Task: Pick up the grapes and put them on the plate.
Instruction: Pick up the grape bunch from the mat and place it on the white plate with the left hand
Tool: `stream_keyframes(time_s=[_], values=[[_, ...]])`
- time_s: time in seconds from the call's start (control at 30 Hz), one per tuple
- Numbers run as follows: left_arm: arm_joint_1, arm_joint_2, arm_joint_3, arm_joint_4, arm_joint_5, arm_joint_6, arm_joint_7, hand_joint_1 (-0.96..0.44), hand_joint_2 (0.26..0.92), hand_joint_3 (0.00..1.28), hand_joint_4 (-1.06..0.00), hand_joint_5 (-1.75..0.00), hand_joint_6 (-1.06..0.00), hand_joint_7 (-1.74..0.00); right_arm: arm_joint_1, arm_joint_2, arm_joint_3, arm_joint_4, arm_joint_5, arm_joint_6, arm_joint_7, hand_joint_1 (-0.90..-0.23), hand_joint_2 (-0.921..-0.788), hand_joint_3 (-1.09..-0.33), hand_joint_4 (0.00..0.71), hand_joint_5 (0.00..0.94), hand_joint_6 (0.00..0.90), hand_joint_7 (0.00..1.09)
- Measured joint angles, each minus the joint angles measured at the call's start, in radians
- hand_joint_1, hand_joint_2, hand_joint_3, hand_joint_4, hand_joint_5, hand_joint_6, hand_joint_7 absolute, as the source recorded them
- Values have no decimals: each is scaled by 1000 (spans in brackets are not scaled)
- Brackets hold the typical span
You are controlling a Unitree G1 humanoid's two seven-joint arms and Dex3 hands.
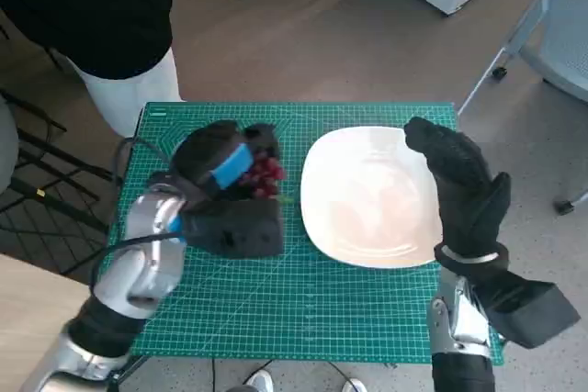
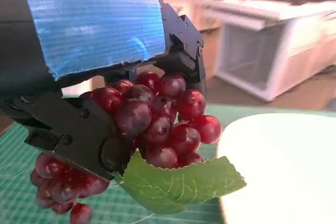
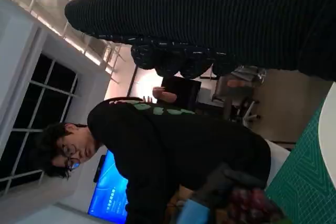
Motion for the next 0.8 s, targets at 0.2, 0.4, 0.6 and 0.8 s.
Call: stream_keyframes(time_s=[0.2,0.4,0.6,0.8], values=[[-55,-46,-34,-10,26,-13,-19,2,921,121,-643,-1316,-571,-1113,-1,0,-1,-1,0,0,0,-672,-921,-718,415,10,13,509],[-115,-90,-60,20,28,-64,-20,2,920,143,-583,-1369,-580,-1117,2,0,-2,-19,0,1,0,-684,-921,-714,417,10,15,507],[-181,-130,-85,93,29,-111,-20,4,921,179,-543,-1414,-543,-1161,10,-1,-4,-40,1,2,0,-689,-921,-711,418,10,17,505],[-248,-176,-110,189,34,-140,-20,3,920,164,-587,-1403,-541,-1129,18,0,-8,-49,2,2,0,-682,-921,-710,420,10,19,501]])
